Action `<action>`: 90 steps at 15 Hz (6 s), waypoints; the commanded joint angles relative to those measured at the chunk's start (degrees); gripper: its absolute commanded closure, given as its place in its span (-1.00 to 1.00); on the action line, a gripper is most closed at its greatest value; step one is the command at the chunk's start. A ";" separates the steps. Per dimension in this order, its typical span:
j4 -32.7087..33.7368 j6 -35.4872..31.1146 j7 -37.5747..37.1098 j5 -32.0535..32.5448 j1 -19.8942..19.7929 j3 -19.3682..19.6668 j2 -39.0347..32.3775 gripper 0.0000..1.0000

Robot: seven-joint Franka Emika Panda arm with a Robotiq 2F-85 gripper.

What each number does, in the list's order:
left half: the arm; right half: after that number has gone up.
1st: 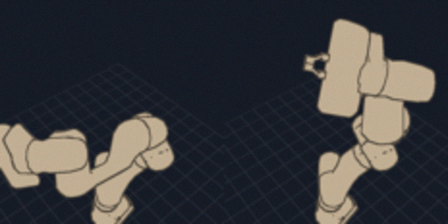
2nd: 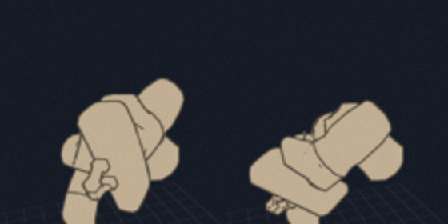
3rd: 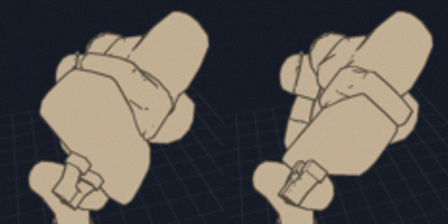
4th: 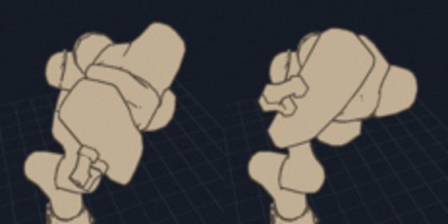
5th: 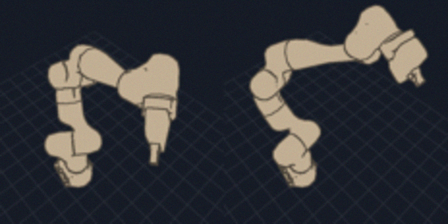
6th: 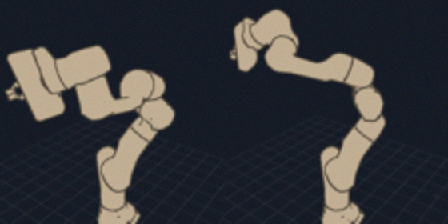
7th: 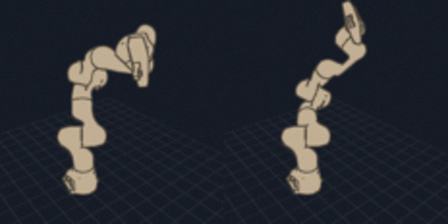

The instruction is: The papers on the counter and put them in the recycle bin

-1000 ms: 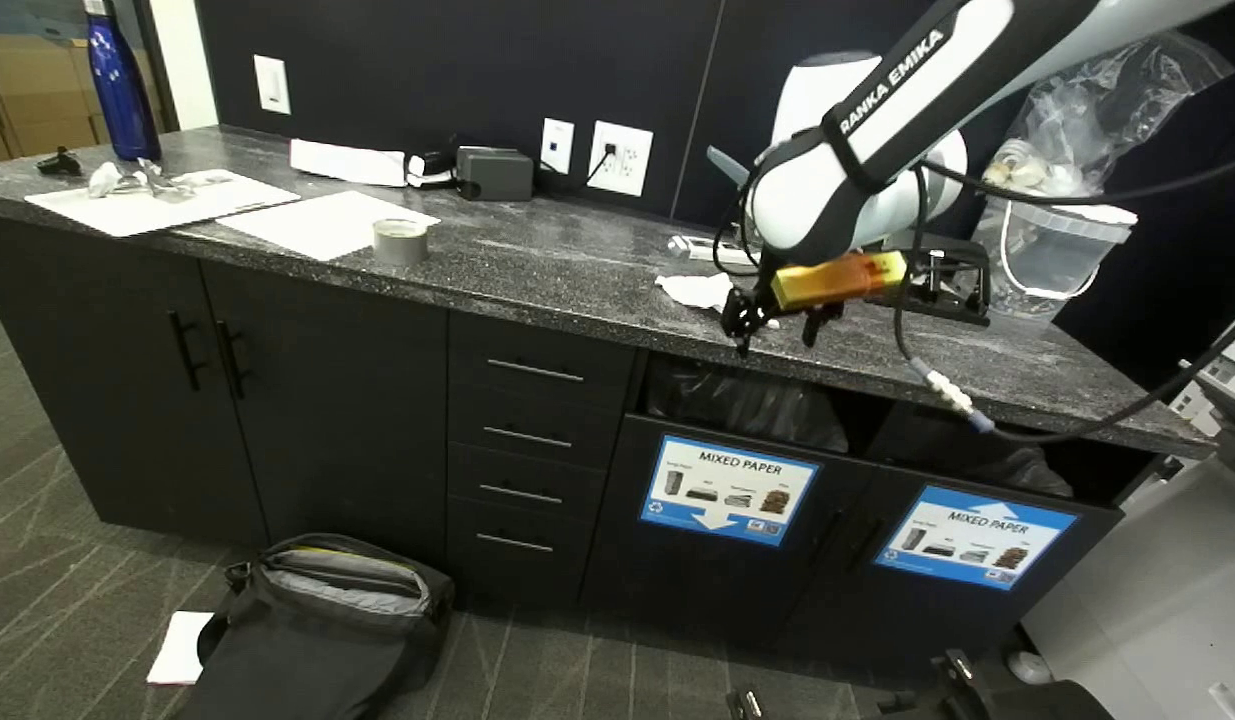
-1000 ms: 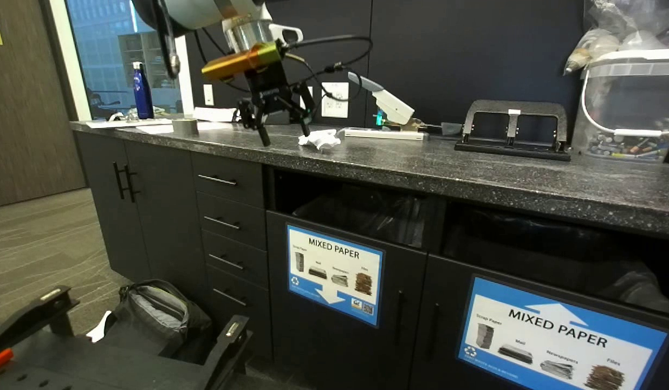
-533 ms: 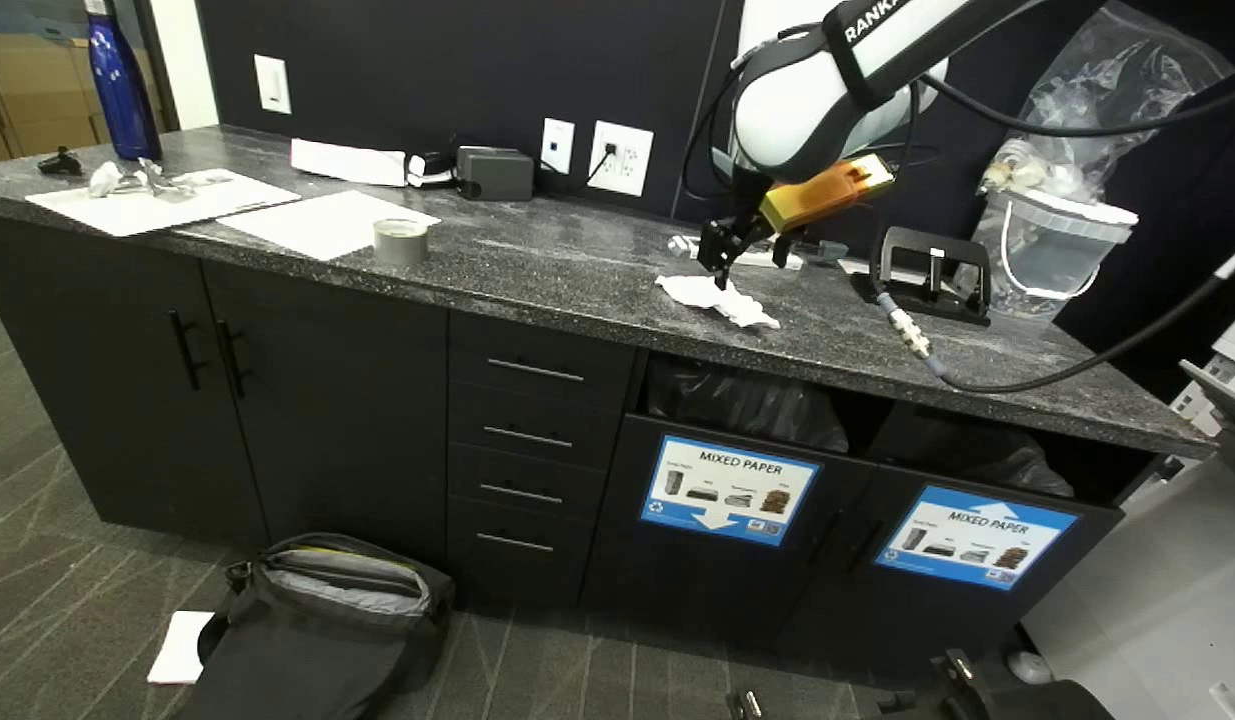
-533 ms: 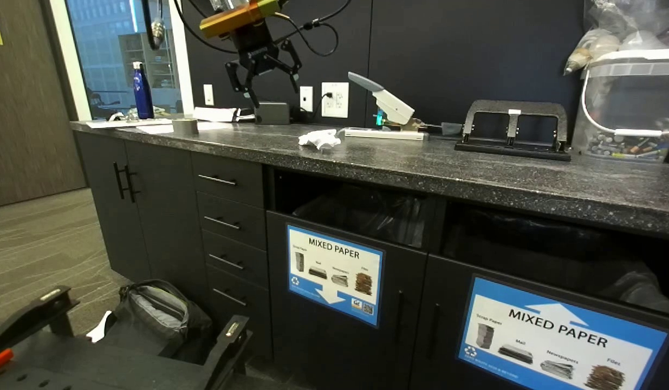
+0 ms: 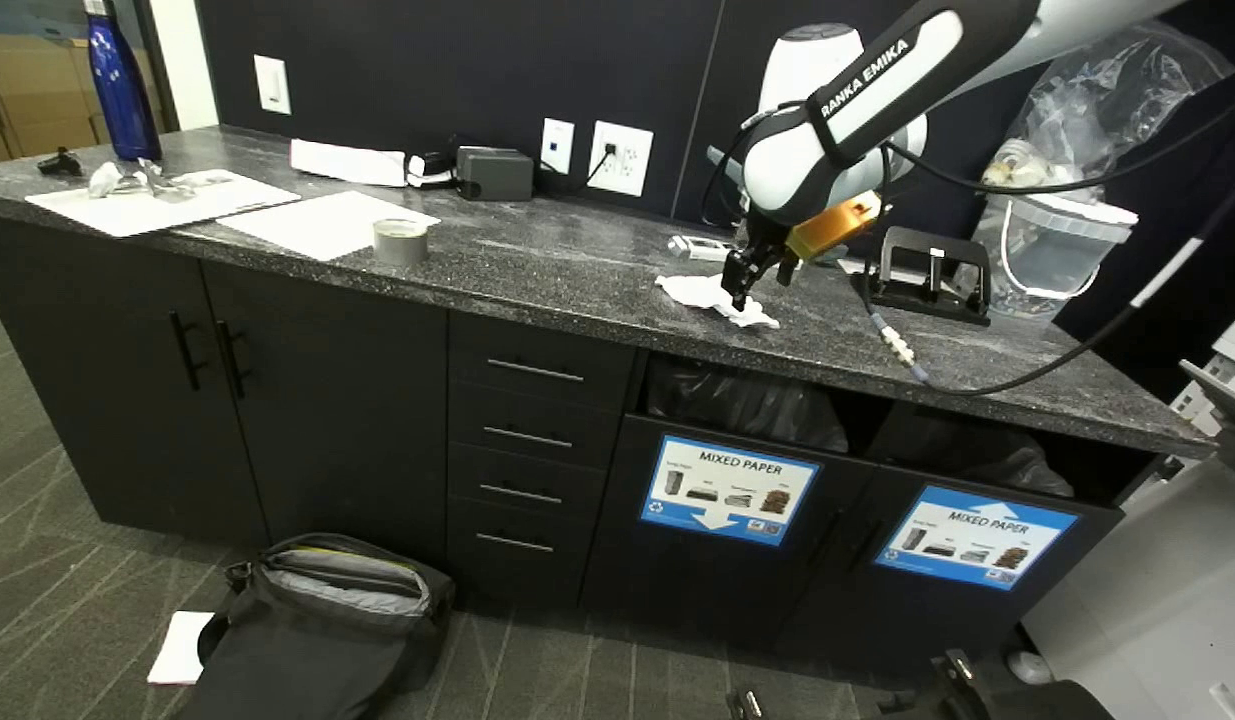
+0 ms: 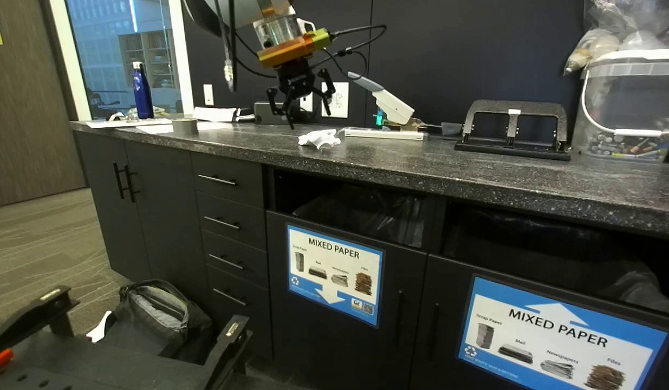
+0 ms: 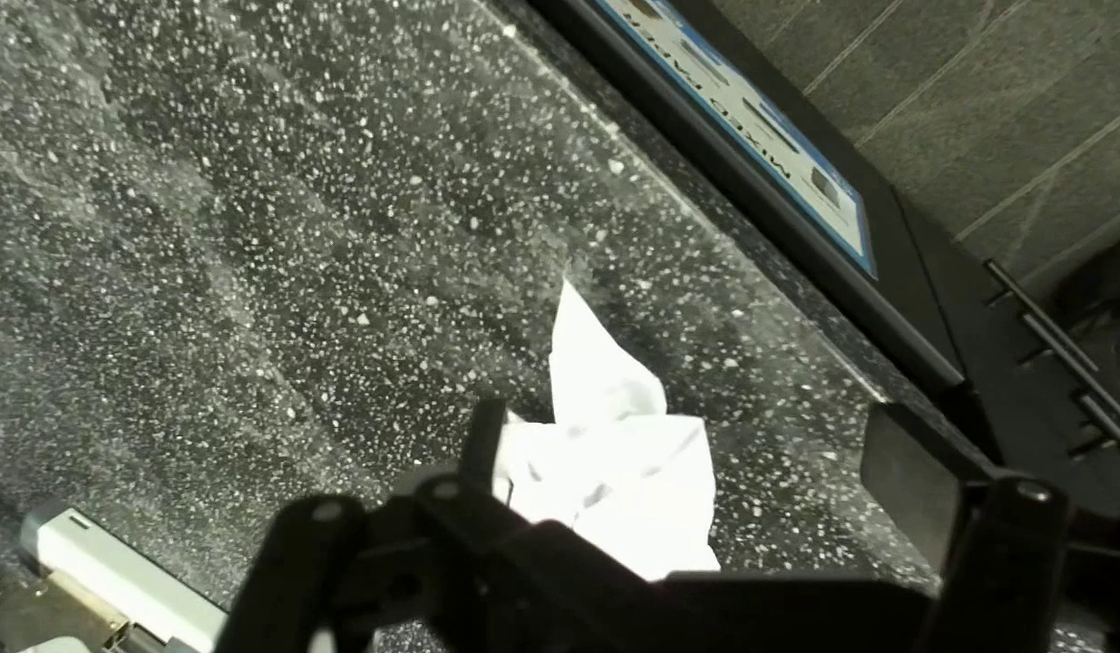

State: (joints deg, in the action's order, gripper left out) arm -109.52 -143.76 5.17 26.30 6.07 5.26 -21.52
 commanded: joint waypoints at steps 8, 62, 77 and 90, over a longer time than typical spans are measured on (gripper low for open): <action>18.38 1.25 14.51 -10.06 -7.88 -5.27 -15.01 -1.00; -16.36 -43.49 -26.72 -39.07 25.96 22.03 -25.97 0.75; -0.78 -65.27 -23.21 -56.40 16.57 12.97 -38.72 0.74; 5.60 -57.85 -22.65 -58.29 21.53 21.07 -43.42 -0.43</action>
State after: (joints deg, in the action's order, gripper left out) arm -104.07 -202.63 -18.34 -31.49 25.91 24.58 -65.85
